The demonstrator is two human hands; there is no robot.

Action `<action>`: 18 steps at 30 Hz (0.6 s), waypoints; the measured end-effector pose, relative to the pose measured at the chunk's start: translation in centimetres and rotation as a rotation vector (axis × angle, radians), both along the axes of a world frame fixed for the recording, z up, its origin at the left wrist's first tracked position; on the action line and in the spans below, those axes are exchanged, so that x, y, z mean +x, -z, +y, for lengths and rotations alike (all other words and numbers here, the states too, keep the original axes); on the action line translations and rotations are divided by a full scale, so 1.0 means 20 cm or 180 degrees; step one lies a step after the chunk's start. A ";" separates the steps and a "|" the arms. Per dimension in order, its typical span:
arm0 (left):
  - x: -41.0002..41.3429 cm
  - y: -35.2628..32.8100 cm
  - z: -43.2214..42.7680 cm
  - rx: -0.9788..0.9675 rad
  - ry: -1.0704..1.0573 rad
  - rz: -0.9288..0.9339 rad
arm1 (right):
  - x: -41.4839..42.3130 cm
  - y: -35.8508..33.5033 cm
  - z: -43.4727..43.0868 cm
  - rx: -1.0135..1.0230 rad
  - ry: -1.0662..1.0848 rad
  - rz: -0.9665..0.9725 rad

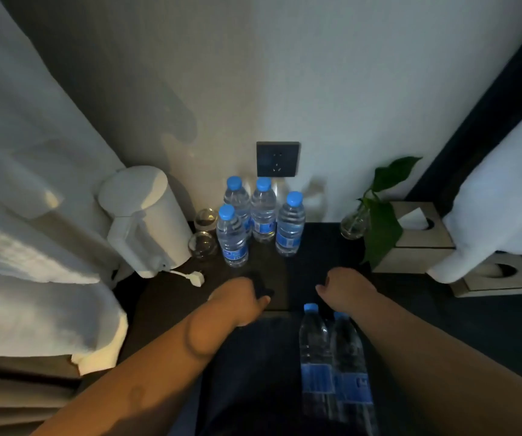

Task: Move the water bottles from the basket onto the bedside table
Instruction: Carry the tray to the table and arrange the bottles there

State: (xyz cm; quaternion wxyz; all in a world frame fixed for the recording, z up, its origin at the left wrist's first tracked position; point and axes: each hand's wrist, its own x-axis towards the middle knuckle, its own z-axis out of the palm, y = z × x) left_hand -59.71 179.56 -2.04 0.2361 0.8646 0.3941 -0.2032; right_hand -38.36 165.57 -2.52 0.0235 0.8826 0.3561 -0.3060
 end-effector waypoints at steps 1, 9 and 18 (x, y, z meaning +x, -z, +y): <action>0.03 0.01 -0.04 -0.0037 0.0051 -0.0044 | 0.00 0.02 -0.05 -0.0159 0.0015 0.0021; 0.21 0.14 -0.36 -0.0264 -0.0050 -0.0388 | -0.03 0.13 -0.28 -0.0330 0.0310 0.0041; 0.39 0.14 -0.56 -0.0315 -0.0773 -0.0685 | -0.03 0.14 -0.25 -0.0625 0.0233 0.0432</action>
